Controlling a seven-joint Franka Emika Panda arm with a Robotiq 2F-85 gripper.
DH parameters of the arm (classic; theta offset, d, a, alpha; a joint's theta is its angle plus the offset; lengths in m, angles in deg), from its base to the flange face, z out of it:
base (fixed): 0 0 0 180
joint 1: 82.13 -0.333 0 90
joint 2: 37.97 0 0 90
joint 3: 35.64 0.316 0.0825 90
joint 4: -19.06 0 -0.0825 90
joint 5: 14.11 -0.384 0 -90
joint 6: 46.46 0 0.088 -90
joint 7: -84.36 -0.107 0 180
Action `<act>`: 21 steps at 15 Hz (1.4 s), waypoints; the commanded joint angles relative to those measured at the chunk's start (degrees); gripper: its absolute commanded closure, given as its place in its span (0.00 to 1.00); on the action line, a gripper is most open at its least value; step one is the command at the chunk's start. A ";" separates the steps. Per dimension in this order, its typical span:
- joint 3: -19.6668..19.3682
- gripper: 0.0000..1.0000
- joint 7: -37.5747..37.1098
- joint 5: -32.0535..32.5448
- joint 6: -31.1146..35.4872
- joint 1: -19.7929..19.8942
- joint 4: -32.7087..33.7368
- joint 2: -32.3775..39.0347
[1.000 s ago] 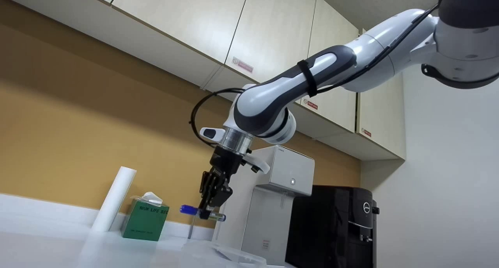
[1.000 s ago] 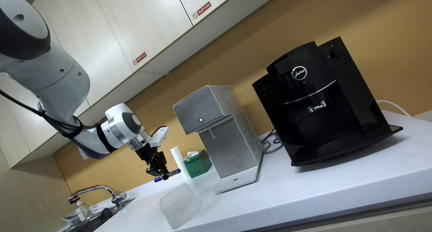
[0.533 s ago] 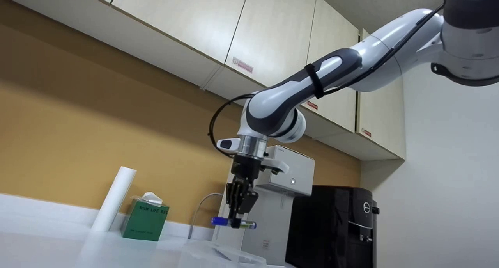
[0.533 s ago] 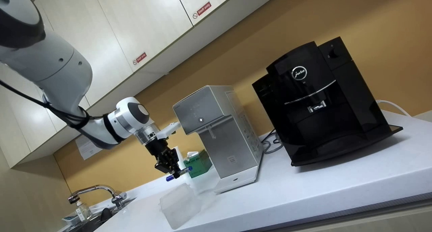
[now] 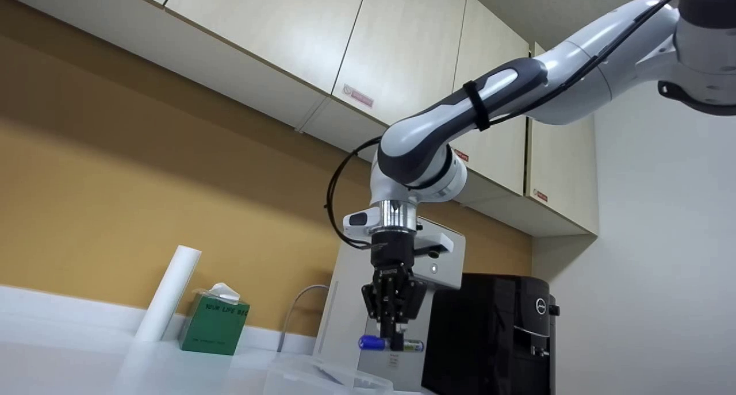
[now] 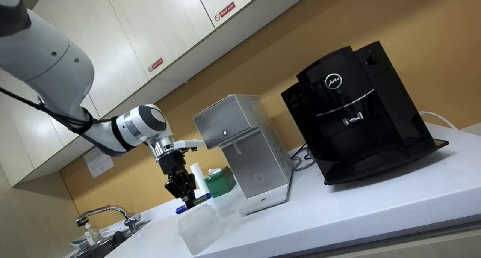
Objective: Pick up the blue marker from the clear lunch box and place it on the white countertop
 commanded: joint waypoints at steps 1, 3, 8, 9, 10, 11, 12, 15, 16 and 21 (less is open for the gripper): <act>-1.26 0.95 2.47 -2.48 -0.93 1.47 -4.67 -2.45; -1.84 0.95 2.90 -3.69 0.46 2.17 -6.91 -3.19; -3.46 0.95 5.37 -7.33 3.05 3.93 -11.64 -6.28; -3.89 0.95 5.57 -7.44 3.48 4.17 -12.48 -6.94; -4.26 0.95 5.92 -7.92 3.79 4.36 -13.32 -7.64; -4.55 0.95 5.85 -7.92 4.29 4.40 -14.24 -8.31; -4.87 0.95 5.90 -8.17 4.94 4.44 -15.36 -9.06; -5.57 0.95 4.88 -7.88 8.22 4.22 -18.85 -11.20; -5.66 0.95 4.59 -7.70 9.49 4.08 -20.15 -11.86; -5.51 0.95 -0.54 -7.05 21.04 3.31 -25.88 -12.81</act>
